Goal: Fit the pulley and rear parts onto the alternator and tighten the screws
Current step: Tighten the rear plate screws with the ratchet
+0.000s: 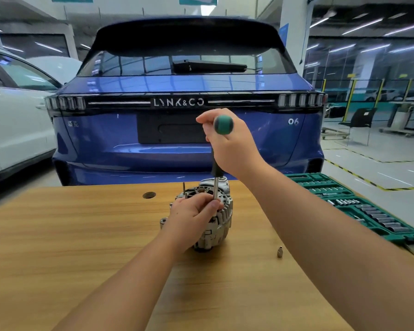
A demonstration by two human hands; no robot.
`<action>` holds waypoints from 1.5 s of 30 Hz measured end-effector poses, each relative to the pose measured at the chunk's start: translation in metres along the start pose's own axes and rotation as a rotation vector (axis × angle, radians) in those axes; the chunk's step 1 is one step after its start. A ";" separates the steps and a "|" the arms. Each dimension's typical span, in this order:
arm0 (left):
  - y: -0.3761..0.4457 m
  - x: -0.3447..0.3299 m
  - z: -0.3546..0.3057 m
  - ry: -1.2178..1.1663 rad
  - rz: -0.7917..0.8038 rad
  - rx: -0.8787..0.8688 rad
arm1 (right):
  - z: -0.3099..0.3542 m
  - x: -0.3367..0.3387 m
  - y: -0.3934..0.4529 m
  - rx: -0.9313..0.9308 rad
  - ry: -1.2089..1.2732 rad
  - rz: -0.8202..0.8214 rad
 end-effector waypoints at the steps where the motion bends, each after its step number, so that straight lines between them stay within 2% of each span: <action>1: 0.000 0.001 0.000 -0.010 0.015 0.010 | 0.004 -0.001 -0.001 0.029 -0.085 0.064; 6: -0.002 0.004 -0.002 -0.001 0.065 0.014 | 0.027 -0.009 -0.006 0.008 -0.283 0.433; 9: -0.004 0.004 -0.004 0.041 0.076 0.017 | 0.040 -0.010 -0.004 0.023 -0.419 0.568; 11: -0.004 0.003 -0.005 0.059 0.074 0.002 | 0.046 -0.009 0.000 0.042 -0.522 0.586; 15: -0.003 0.002 -0.003 0.074 0.073 -0.032 | 0.057 -0.015 0.014 0.115 -0.837 0.512; 19: -0.003 0.001 -0.003 0.086 0.081 -0.033 | 0.065 -0.018 0.028 0.023 -1.062 0.571; 21: -0.003 0.001 -0.002 0.082 0.087 -0.026 | 0.065 -0.019 0.037 -0.095 -1.115 0.590; 23: -0.002 0.001 -0.002 0.087 0.093 -0.023 | 0.068 -0.019 0.045 -0.326 -0.993 0.573; 26: -0.002 0.001 -0.002 0.092 0.104 -0.022 | 0.068 -0.011 0.037 -0.797 -0.375 0.381; 28: -0.001 0.002 -0.002 0.090 0.105 -0.011 | 0.060 -0.007 0.023 -0.925 0.082 0.187; 30: 0.000 0.002 0.000 0.080 0.104 -0.004 | 0.049 -0.007 0.009 -0.947 0.544 -0.051; 32: 0.000 0.002 0.001 0.074 0.105 -0.001 | 0.039 -0.009 -0.002 -0.927 0.860 -0.276; 33: 0.000 0.003 0.001 0.074 0.105 -0.002 | 0.036 -0.009 -0.006 -0.915 0.936 -0.360; 35: -0.001 0.004 0.000 0.071 0.100 -0.005 | 0.031 -0.012 -0.012 -0.845 0.923 -0.398; 37: -0.001 0.004 0.001 0.071 0.105 -0.004 | 0.028 -0.013 -0.014 -0.666 0.699 -0.335; 41: -0.003 0.004 0.000 0.042 0.096 -0.003 | 0.037 -0.019 -0.020 -0.176 0.092 -0.091; 43: -0.002 0.004 -0.001 0.024 0.101 -0.003 | 0.038 -0.023 -0.022 -0.032 -0.107 0.011; 45: -0.002 0.004 -0.001 0.013 0.110 0.002 | 0.038 -0.025 -0.024 0.025 -0.232 0.058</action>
Point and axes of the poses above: each hand's wrist, its own y-axis towards the middle knuckle, its own x-axis out of the back of the hand, z = x × y, the point moved 2 cm from there along y, towards the middle knuckle, and after that the axes turned 5 degrees about y, right-handed, at the moved point
